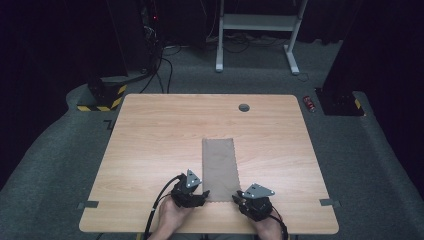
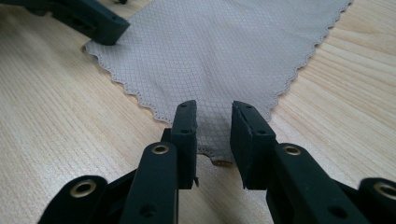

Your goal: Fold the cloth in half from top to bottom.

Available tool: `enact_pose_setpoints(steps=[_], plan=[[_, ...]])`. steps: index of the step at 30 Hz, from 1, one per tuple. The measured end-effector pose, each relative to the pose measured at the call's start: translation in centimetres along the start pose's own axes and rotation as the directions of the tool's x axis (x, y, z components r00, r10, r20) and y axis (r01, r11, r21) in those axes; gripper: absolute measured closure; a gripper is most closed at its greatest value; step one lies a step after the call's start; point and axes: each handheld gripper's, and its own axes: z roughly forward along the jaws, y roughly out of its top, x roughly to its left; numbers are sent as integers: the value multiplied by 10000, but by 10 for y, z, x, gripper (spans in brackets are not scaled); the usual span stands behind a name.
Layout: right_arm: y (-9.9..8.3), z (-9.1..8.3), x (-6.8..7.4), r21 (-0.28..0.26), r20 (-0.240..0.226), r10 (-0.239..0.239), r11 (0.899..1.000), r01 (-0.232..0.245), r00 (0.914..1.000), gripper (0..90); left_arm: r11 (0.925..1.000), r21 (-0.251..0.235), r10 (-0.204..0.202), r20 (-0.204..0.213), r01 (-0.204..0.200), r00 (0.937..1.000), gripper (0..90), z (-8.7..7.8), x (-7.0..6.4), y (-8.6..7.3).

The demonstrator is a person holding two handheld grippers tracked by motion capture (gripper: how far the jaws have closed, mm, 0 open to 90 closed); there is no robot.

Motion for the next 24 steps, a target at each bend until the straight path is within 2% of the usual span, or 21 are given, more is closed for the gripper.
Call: enact_pose_setpoints(steps=[11,12,16,17,20,21,22,24], plan=[[0,-1,1,-90,-36,-61,9999,61,10000,701,10000,-4,-4,19,5,10000,397,-6,-1,-7],[0,-1,-2,-146,-187,122,9998,-125,9998,691,10000,10,1,11,-1,10000,396,-7,-1,-7],[2,-1,-7,-200,-226,275,9994,-280,9994,678,9997,228,-16,55,15,10000,394,-9,3,-7],[5,-2,-11,-274,-281,347,9990,-355,9990,663,9994,336,-99,68,97,9999,390,-11,4,-8],[9,-3,-15,-356,-305,293,9989,-304,9991,646,9992,250,-304,190,299,9994,386,-13,7,-10],[11,-3,-18,-422,-343,345,9985,-359,9988,638,9989,209,-426,260,421,9988,386,-13,10,-10],[14,-2,-25,-506,-376,532,9972,-551,9979,632,9974,143,-711,376,706,9968,386,-13,16,-10],[16,0,-29,-460,-355,641,9968,-657,9973,658,9963,99,-856,423,852,9954,384,-12,20,-9]])
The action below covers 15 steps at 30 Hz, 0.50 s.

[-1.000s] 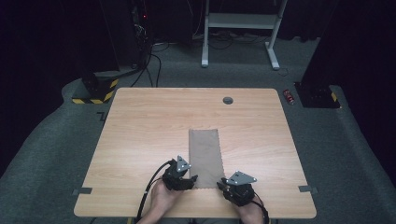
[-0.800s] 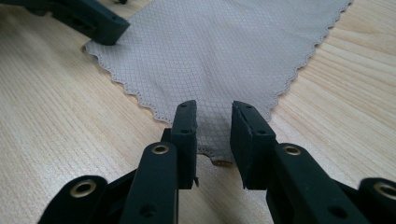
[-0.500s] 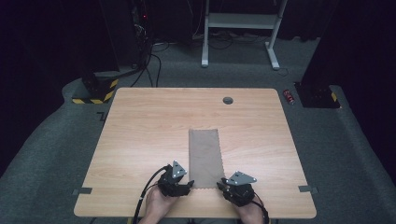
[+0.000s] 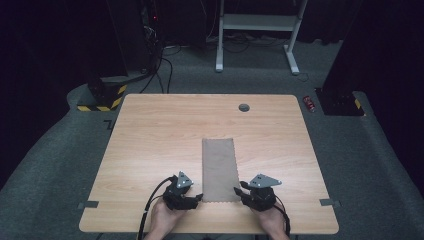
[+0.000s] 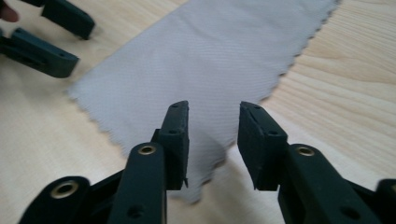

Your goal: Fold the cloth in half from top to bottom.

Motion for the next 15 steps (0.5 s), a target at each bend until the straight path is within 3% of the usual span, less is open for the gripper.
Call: enact_pose_setpoints(steps=[5,9,15], plan=[[8,10,-13,289,303,255,9992,-263,9992,674,9986,-341,-392,12,393,9992,384,5,18,11],[16,16,-17,151,613,83,9998,-92,9981,668,9990,-332,-320,-149,315,9994,388,12,28,26],[24,28,-26,547,374,602,9966,-622,9975,653,9988,-392,-307,-418,291,9987,394,21,40,47]])
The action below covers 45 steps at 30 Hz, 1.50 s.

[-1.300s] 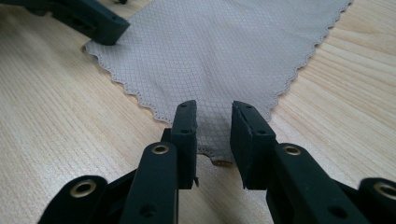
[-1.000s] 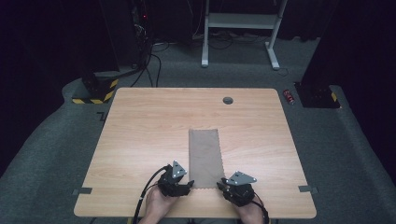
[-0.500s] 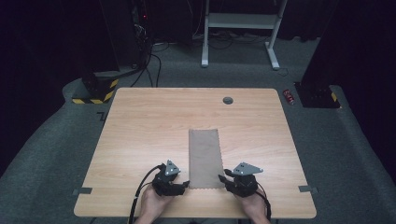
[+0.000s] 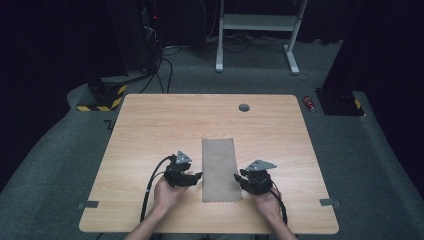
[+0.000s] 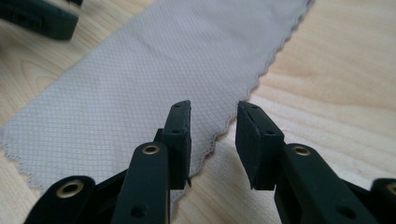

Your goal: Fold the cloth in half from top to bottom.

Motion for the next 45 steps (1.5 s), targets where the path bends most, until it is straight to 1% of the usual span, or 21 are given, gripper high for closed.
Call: enact_pose_setpoints(steps=[2,4,6,8,9,12,14,18,19,21,23,24,27,28,31,36,37,39,41,44,45], plan=[[3,3,-2,166,-4,178,9997,-178,9998,653,9999,-11,-124,-6,124,9999,394,4,4,6],[7,5,-5,130,50,108,9999,-109,9999,646,9995,-114,-304,85,305,9995,401,7,9,11],[11,5,-7,-57,19,269,9996,-269,9996,637,9995,29,-306,-11,306,9995,394,10,12,17],[15,6,-10,-39,-7,393,9992,-393,9992,634,9984,-237,-508,72,509,9987,395,11,16,20],[17,6,-12,-27,-1,407,9992,-407,9992,632,9980,-220,-597,145,600,9981,401,12,18,22],[22,8,-16,8,59,486,9988,-486,9988,617,9981,-118,-607,-13,607,9982,393,14,23,29],[25,10,-17,49,106,474,9989,-475,9988,620,9964,-289,-793,122,796,9968,399,14,26,32],[31,13,-18,235,227,243,9994,-248,9994,622,9974,-107,-716,-21,716,9974,394,17,28,39],[33,14,-18,298,227,244,9992,-250,9994,621,9977,-179,-654,-66,653,9978,394,18,28,40],[35,16,-20,340,233,182,9992,-190,9996,620,9966,-306,-764,17,764,9971,399,19,31,41],[37,18,-21,384,255,193,9991,-203,9995,621,9973,1,-739,-93,739,9972,393,22,32,45],[39,19,-23,400,271,175,9990,-186,9995,621,9976,23,-695,-94,696,9975,394,22,33,46],[43,20,-26,427,297,141,9990,-154,9995,623,9974,-219,-686,-85,684,9976,398,22,33,51],[45,20,-26,412,307,140,9990,-152,9994,625,9963,-312,-799,-44,797,9968,403,22,33,52],[50,19,-30,305,297,230,9992,-239,9993,625,9967,-7,-813,-163,813,9966,394,25,37,55],[57,20,-34,134,372,360,9992,-365,9987,628,9964,-106,-838,-260,836,9961,406,27,41,62],[57,20,-35,147,313,500,9986,-504,9983,628,9963,-35,-857,-263,856,9960,403,27,41,65],[60,22,-38,231,244,467,9986,-473,9986,634,9974,24,-726,-343,727,9968,402,29,41,69],[63,23,-39,256,219,471,9985,-476,9987,637,9970,-146,-771,-317,766,9965,404,30,41,72],[68,25,-40,125,208,543,9984,-545,9983,641,9964,71,-845,-346,848,9958,402,36,42,75],[69,26,-41,213,163,635,9977,-639,9978,642,9958,109,-908,-342,912,9953,402,38,42,75]])
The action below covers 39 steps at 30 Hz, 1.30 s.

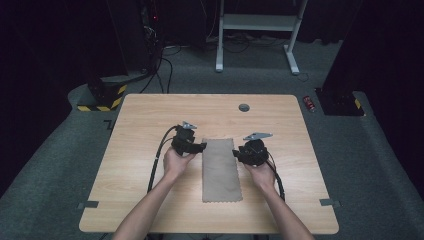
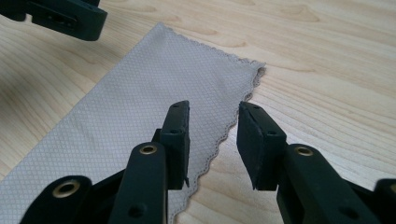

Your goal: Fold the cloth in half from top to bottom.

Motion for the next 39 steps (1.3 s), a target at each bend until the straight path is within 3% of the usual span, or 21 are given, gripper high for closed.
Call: enact_pose_setpoints(steps=[5,10,18,34,39], plan=[[11,4,-3,-201,144,117,9997,-114,9998,650,9997,163,-190,-89,191,9998,402,10,2,3],[20,12,-6,-56,213,311,9995,-310,9993,649,9989,206,-418,-196,422,9989,403,19,4,3],[16,32,-9,421,238,572,9974,-581,9981,634,9993,362,-115,-563,135,9983,400,24,4,0],[20,52,-15,577,863,1282,9894,-1335,9880,601,9987,395,-302,-590,325,9978,414,39,6,-5],[23,62,-11,654,1182,853,9935,-935,9893,584,9993,360,-95,-603,117,9981,421,40,5,-5]])
